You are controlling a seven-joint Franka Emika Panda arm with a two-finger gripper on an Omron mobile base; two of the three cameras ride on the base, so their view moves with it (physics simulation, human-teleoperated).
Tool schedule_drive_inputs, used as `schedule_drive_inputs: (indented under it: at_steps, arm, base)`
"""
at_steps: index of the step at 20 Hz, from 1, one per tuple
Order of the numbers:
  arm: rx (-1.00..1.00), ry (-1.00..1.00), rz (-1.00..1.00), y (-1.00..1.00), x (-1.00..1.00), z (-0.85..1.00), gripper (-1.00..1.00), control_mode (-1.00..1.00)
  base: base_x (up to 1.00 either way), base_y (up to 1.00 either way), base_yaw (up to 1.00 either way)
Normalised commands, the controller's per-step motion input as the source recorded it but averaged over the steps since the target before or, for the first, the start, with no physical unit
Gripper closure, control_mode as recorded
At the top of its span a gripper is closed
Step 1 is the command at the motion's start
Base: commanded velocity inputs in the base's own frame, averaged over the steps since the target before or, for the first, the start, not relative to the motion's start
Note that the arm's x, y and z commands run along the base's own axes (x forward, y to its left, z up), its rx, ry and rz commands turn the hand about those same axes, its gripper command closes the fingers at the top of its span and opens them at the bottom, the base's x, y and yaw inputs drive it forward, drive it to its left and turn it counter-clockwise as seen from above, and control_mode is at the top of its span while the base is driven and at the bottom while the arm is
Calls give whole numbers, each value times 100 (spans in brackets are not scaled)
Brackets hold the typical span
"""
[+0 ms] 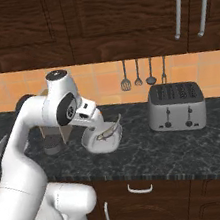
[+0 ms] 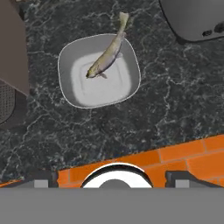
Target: Take the meat container that has the fish and place it on the second highest rack of the freezer. Then take the vegetable container that has the garlic and sweet potato and place it on the highest rack of the freezer.
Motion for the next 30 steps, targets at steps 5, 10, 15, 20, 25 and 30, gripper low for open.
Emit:
schedule_drive_inputs:
  at_steps: [5, 10, 15, 20, 25, 30]
  arm:
    - [18, 1, -42, -49, -2, -60, -100, -100]
    - [17, 0, -19, -14, 28, -43, -100, -100]
    - [6, 3, -7, -37, 40, -30, -100, -100]
    - [5, 5, -4, -15, 51, -24, -100, -100]
    - [5, 8, 0, 0, 50, -36, -100, -100]
    - [1, 14, 0, 0, 32, -37, -100, -100]
  base:
    - [0, 0, 0]
    - [0, 0, 0]
    - [0, 0, 0]
    - [0, 0, 0]
    - [0, 0, 0]
    - [0, 0, 0]
